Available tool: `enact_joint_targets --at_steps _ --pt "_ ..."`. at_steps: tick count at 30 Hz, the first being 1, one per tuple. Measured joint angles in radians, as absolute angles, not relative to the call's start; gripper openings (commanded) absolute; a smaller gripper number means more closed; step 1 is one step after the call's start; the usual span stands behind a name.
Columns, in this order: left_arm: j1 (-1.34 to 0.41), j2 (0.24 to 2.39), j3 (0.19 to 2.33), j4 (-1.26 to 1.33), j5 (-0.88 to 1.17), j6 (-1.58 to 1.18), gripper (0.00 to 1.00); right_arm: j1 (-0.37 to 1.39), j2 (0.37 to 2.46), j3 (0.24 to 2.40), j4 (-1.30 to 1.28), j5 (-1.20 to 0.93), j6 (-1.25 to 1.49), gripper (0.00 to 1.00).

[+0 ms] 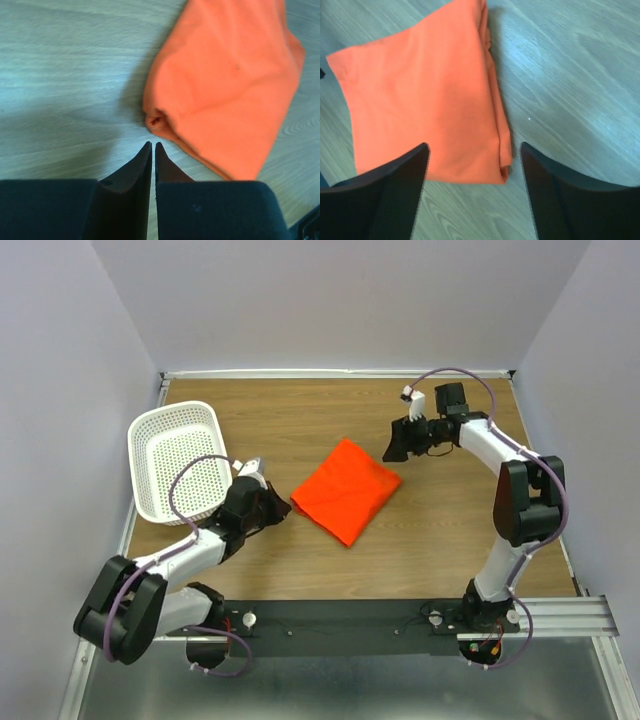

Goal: Fold and stack the t-shirts
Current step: Neatly place the folded tshirt to the corner

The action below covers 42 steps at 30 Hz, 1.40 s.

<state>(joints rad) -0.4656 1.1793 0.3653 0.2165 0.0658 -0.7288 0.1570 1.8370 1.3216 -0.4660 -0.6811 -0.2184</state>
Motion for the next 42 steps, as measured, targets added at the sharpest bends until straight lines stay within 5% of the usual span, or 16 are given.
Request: enact_joint_targets --at_steps 9,13,33,36,42 --pt "-0.465 0.833 0.362 0.232 0.079 -0.665 0.37 0.111 1.978 1.324 -0.52 -0.706 -0.261 0.82" --pt "-0.464 0.794 0.343 0.29 0.103 -0.666 0.3 0.111 1.996 1.329 -0.548 -0.753 -0.272 0.8" --pt "-0.447 1.397 0.31 0.496 0.221 -0.724 0.22 0.111 2.017 1.331 -0.587 -0.817 -0.271 0.77" --pt "-0.439 1.42 0.308 0.538 0.231 -0.722 0.09 0.111 2.018 1.331 -0.589 -0.818 -0.271 0.77" --pt "-0.438 1.359 0.262 0.558 0.294 -0.703 0.09 0.111 2.019 1.331 -0.591 -0.82 -0.271 0.77"
